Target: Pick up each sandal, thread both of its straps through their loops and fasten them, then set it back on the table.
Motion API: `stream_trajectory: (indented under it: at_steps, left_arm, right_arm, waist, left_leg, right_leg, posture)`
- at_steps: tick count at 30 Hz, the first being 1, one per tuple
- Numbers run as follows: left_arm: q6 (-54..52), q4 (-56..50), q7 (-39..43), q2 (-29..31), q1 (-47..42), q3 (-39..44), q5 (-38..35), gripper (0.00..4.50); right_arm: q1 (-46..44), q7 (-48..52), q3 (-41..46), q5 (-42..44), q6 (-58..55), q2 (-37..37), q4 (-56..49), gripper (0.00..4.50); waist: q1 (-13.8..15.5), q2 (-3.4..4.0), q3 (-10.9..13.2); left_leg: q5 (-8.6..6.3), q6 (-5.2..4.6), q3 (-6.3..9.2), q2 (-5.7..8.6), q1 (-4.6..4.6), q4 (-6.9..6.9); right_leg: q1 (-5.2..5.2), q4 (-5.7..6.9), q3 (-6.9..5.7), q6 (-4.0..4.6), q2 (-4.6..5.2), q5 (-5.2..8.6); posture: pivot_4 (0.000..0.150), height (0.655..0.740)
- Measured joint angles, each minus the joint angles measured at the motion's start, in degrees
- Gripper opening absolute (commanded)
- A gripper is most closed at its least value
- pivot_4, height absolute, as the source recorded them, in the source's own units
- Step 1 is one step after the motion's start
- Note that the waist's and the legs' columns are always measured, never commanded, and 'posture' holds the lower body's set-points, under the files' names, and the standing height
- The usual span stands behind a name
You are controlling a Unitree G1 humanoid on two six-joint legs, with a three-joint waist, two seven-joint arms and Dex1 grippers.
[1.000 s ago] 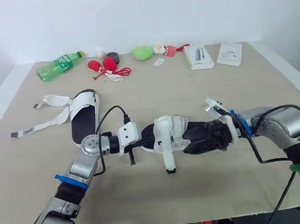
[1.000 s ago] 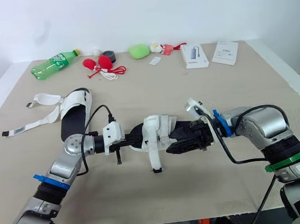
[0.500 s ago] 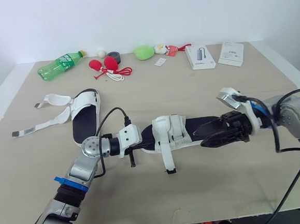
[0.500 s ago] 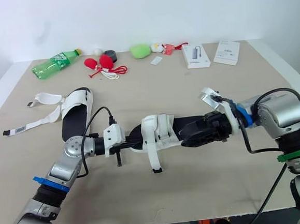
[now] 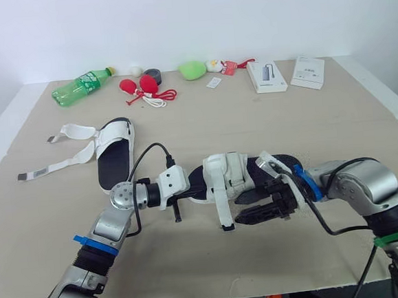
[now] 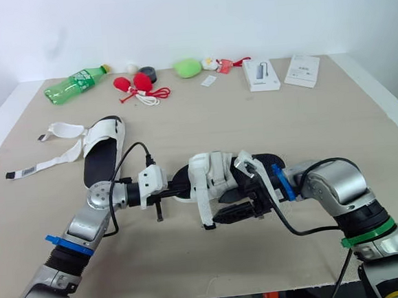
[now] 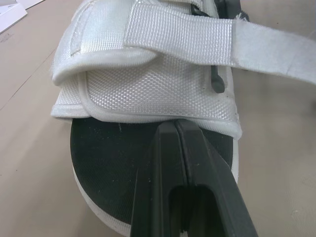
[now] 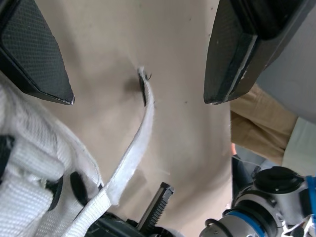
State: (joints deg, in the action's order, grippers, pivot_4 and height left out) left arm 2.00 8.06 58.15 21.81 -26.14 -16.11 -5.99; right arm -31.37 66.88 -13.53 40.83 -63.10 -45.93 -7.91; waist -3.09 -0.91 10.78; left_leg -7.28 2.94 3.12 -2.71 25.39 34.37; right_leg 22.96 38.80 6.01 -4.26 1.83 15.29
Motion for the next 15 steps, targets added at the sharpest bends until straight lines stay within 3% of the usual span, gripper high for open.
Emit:
stream_trajectory:
  at_steps: [3,12,15]
  left_arm:
    - [0.01,-0.06,-0.20,-0.01,0.11,-0.04,0.00,0.00]
    - [0.02,-0.28,-0.68,-0.08,0.45,-0.06,0.00,0.00]
    - [0.04,-0.32,-0.92,-0.09,0.53,-0.11,0.00,0.00]
  right_arm:
    - [-0.01,-1.65,0.10,0.64,-1.77,1.78,-0.39,4.09]
    - [-0.01,-6.63,0.46,3.31,-8.30,4.98,-2.57,0.13]
    - [-0.01,-7.20,0.92,4.89,-10.63,5.00,-2.65,0.06]
  waist:
    - [0.01,0.00,0.00]
    - [0.01,-0.01,0.00]
    - [0.03,-0.01,0.00]
  left_leg:
    - [0.00,0.00,0.00,0.00,0.00,0.00]
    - [0.00,0.00,0.01,0.00,0.00,0.00]
    - [0.00,0.00,0.01,0.00,0.00,0.00]
  right_leg:
    - [-0.01,0.00,0.00,-0.01,0.00,0.00]
    - [-0.02,-0.01,-0.01,0.02,0.00,0.01]
    - [-0.02,-0.01,-0.01,0.16,0.00,0.09]
  posture:
    - [0.150,0.7400]
    - [0.150,0.7400]
    - [0.150,0.7400]
